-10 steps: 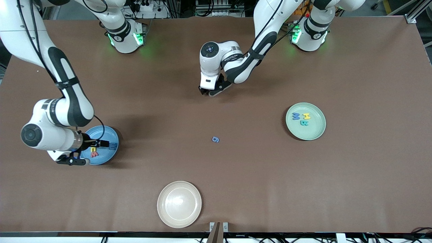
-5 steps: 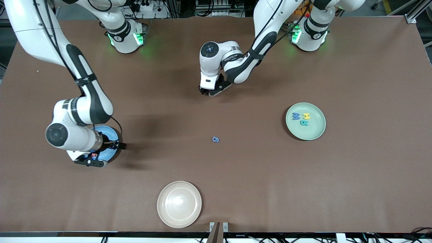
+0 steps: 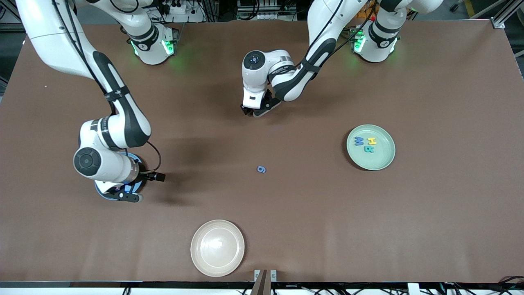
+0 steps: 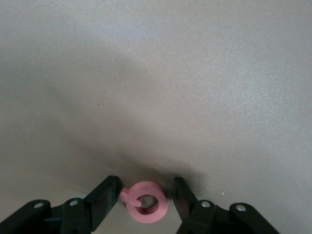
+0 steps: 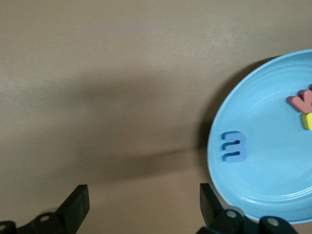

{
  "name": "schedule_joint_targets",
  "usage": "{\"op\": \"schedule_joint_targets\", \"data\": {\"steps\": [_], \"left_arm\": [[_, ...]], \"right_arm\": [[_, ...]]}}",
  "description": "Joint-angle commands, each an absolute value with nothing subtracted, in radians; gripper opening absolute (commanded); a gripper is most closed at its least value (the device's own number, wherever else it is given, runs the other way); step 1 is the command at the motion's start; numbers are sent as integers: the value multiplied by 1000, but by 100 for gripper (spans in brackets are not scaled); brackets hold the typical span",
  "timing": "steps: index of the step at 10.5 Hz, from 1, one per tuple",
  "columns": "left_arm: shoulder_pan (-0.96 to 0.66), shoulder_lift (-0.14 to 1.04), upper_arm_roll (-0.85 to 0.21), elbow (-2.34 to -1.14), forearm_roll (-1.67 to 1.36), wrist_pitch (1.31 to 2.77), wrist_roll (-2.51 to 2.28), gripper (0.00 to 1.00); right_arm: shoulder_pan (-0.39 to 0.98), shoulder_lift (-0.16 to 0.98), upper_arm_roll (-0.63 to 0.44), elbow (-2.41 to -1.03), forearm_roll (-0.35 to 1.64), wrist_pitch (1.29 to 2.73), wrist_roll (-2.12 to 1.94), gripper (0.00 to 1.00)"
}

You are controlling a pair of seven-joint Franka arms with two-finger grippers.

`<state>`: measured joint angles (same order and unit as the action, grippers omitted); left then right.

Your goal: Sort upper and lower case letters into plates

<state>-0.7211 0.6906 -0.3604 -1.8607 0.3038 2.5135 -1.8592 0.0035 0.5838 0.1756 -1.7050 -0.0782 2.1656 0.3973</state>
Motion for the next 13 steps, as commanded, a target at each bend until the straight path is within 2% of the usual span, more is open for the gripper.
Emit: {"op": "schedule_joint_targets", "data": {"steps": [1,8,9,10,11,13], "left_arm": [[-738,698,-353,-1855,325,2511,-1902,58],[-749,693,-354,-1861,327,2511,-1948,58],[-747,693,-354,-1861,333,2511,-1944,54],[-747,693,-354,-1861,336,2511,-1942,36],[-747,693,-354,-1861,340,2511,-1939,30],[-747,692,-353,-1859,342,2493,-1875,12]], "right_arm": [[9,604,175,-1672,-80,2160,423,100],[9,624,175,-1637,-78,2160,436,100],[9,624,175,-1635,-80,2160,436,100],[9,624,175,-1632,-78,2160,436,100],[9,626,175,-1631,-78,2160,436,100],[15,629,175,-1631,-80,2158,436,100]]}}
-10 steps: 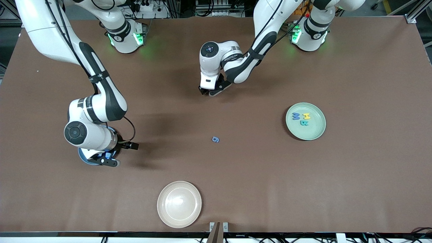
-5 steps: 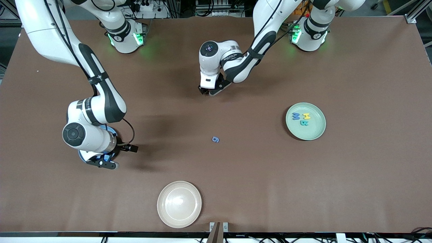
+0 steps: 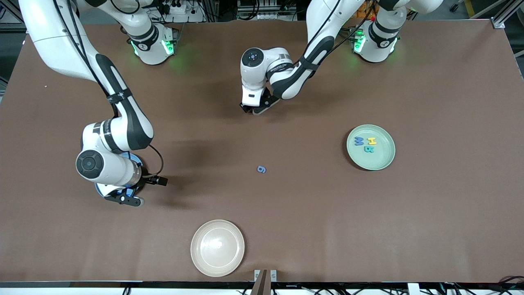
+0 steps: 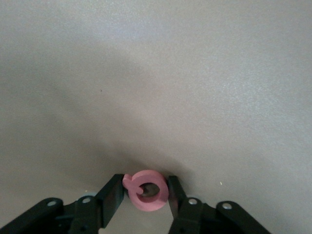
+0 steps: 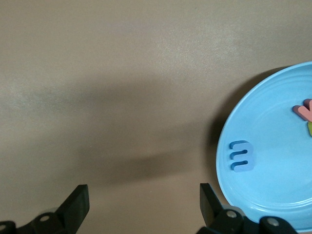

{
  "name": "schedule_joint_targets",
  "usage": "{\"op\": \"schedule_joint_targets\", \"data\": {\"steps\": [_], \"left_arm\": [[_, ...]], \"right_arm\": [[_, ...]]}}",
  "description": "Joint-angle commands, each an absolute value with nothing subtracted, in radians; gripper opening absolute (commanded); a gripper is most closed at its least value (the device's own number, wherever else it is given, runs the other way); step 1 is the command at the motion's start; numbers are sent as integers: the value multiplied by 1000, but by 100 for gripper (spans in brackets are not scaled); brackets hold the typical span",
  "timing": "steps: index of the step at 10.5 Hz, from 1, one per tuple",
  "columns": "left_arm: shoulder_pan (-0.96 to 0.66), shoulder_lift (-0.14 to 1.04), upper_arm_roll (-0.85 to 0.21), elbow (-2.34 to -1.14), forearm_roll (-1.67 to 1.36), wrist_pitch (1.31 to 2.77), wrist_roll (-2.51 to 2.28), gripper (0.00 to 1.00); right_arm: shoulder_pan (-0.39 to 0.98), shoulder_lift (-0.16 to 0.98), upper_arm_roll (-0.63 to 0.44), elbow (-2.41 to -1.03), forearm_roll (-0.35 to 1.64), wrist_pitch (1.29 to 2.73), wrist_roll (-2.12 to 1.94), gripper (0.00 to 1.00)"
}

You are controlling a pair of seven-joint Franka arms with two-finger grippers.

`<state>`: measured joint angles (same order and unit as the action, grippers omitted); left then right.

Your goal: Sort upper and lower case letters into plates

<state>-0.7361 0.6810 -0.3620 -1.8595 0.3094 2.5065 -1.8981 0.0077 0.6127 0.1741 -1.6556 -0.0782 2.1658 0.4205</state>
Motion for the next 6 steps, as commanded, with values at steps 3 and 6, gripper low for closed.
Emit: {"op": "schedule_joint_targets", "data": {"steps": [3,6], "left_arm": [[-736,680,-354,-1856,341,2473,-1870,9],[-713,631,-357,-1853,325,2390,-1812,8]], "right_arm": [[15,629,175,-1620,-78,2152,436,100],[26,630,178,-1612,-78,2154,462,100]]}}
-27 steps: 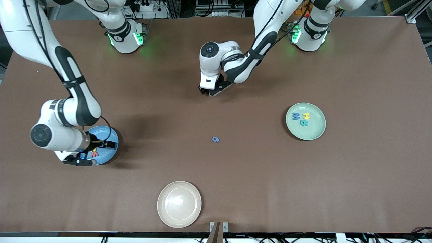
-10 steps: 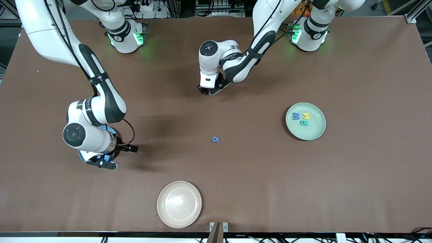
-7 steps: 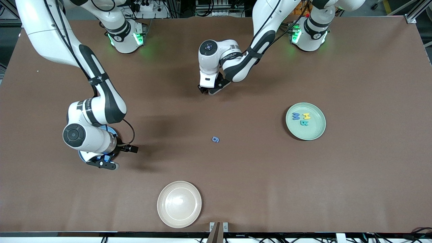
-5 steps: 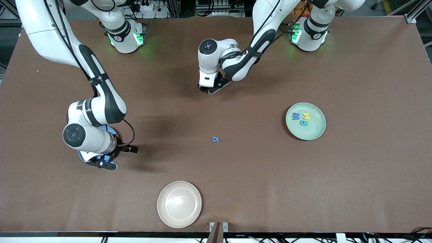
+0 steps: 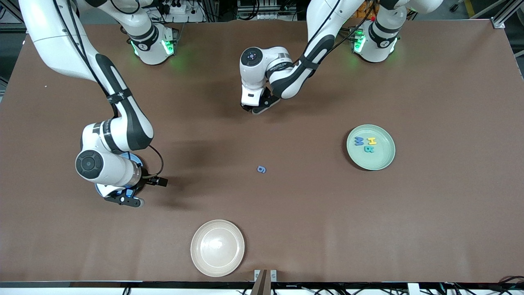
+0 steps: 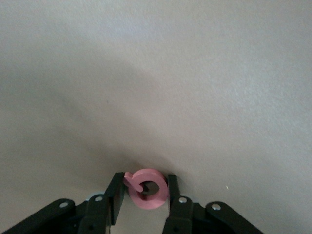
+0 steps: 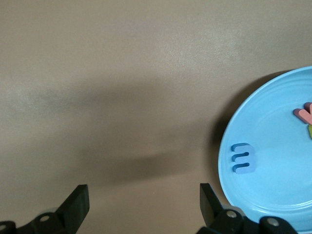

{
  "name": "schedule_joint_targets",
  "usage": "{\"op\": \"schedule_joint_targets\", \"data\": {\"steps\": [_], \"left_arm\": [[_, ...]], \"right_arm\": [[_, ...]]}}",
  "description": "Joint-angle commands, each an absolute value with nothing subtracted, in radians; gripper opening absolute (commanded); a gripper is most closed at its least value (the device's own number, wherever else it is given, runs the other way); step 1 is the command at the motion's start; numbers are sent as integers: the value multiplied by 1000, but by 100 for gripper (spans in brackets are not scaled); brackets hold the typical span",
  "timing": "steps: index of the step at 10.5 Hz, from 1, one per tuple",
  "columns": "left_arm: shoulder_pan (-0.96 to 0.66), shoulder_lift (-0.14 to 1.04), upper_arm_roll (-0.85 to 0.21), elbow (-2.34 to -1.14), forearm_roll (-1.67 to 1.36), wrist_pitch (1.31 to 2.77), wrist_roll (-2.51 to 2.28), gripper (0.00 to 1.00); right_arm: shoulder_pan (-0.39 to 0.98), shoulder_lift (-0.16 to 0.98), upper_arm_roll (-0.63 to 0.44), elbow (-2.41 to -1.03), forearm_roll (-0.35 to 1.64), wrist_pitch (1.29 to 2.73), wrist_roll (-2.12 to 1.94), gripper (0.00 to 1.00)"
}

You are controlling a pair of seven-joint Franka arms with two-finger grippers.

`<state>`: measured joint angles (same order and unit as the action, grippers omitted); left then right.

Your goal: Sort upper and lower case letters into plates

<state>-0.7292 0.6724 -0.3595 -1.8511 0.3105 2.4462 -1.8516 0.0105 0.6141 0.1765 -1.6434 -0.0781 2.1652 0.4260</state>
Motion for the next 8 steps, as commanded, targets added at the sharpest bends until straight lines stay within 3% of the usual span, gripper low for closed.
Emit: {"op": "schedule_joint_targets", "data": {"steps": [1,4,8], "left_arm": [[-680,608,-367,-1853,312,2352,-1772,8],[-563,542,-390,-1864,253,2275,-1558,7],[-325,459,-405,-1948,247,2175,-1211,6]], "right_arm": [[34,632,178,-1605,-78,2154,471,100],[40,635,178,-1601,-77,2158,482,100],[178,704,178,-1537,-86,2164,693,100]]}}
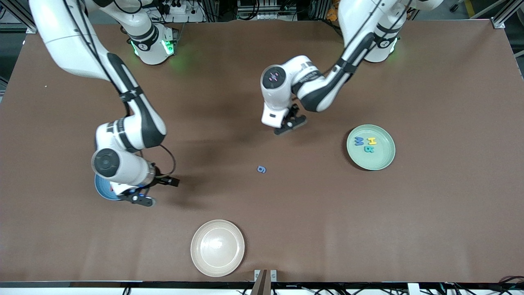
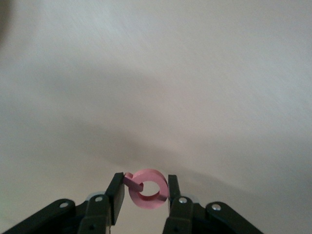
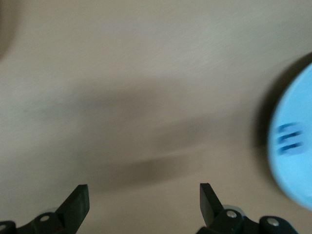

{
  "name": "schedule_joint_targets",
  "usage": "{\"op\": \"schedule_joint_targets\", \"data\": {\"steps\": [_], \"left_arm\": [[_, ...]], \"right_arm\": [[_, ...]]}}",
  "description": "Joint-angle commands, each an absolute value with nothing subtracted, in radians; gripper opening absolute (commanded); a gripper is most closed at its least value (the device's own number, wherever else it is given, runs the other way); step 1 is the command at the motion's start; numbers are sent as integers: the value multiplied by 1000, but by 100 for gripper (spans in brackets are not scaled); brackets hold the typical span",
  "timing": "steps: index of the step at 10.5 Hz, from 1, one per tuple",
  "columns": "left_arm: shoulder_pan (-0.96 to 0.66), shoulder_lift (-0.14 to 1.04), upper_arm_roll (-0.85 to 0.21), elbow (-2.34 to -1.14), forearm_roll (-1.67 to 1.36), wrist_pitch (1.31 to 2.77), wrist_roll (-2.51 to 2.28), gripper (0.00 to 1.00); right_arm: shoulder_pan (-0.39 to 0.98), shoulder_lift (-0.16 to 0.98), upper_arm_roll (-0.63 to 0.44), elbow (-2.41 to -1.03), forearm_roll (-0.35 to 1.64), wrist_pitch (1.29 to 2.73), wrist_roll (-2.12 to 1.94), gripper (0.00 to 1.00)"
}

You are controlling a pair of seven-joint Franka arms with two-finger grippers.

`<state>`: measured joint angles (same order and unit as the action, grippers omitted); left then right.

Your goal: Sort upper and lower case letters into plates

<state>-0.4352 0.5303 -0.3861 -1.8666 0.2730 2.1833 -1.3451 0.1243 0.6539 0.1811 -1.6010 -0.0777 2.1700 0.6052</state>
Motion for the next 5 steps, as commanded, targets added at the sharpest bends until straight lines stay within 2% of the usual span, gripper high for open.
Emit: {"op": "schedule_joint_targets", "data": {"steps": [1,5], "left_arm": [[-240,433,-405,-1975,247,2175,-1080,6],[39,371,-408,-2043,256,2115,-610,7]], "right_arm": [[227,731,178,-1499,-84,2166,742,100],[460,925,170,-1219,-100,2166,1091,100]]}}
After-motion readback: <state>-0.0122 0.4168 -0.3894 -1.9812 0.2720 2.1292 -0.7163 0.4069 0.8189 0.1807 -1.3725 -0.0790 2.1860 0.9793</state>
